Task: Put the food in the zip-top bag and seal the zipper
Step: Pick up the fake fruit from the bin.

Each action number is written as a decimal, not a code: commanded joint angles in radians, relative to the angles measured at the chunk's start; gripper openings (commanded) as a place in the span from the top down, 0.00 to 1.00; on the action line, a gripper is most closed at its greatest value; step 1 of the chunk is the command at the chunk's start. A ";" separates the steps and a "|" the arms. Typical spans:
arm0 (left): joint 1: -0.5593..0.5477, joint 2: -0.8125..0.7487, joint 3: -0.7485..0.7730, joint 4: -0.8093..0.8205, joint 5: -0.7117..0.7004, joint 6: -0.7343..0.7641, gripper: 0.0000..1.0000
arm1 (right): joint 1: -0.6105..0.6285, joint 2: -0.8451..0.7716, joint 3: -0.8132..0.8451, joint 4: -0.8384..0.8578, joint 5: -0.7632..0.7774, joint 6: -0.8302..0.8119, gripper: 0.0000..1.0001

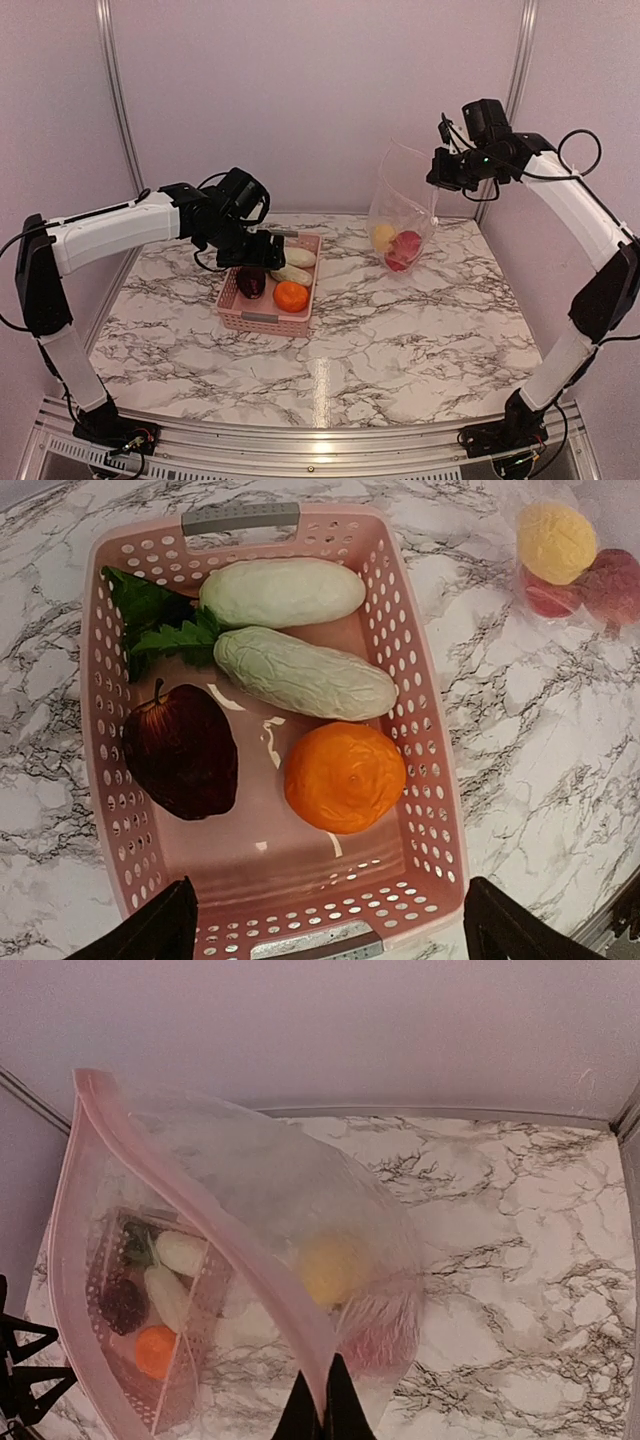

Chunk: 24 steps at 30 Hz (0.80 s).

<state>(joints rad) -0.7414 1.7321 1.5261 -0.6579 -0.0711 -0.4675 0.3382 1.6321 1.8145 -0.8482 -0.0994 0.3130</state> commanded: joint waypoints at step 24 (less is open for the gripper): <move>0.071 0.377 0.198 -0.146 -0.212 -0.173 0.11 | 0.029 -0.076 -0.190 0.121 -0.079 0.041 1.00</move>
<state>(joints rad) -0.6861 2.0655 1.6886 -0.7536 -0.2485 -0.6155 0.3565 1.5707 1.6321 -0.7620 -0.1566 0.3443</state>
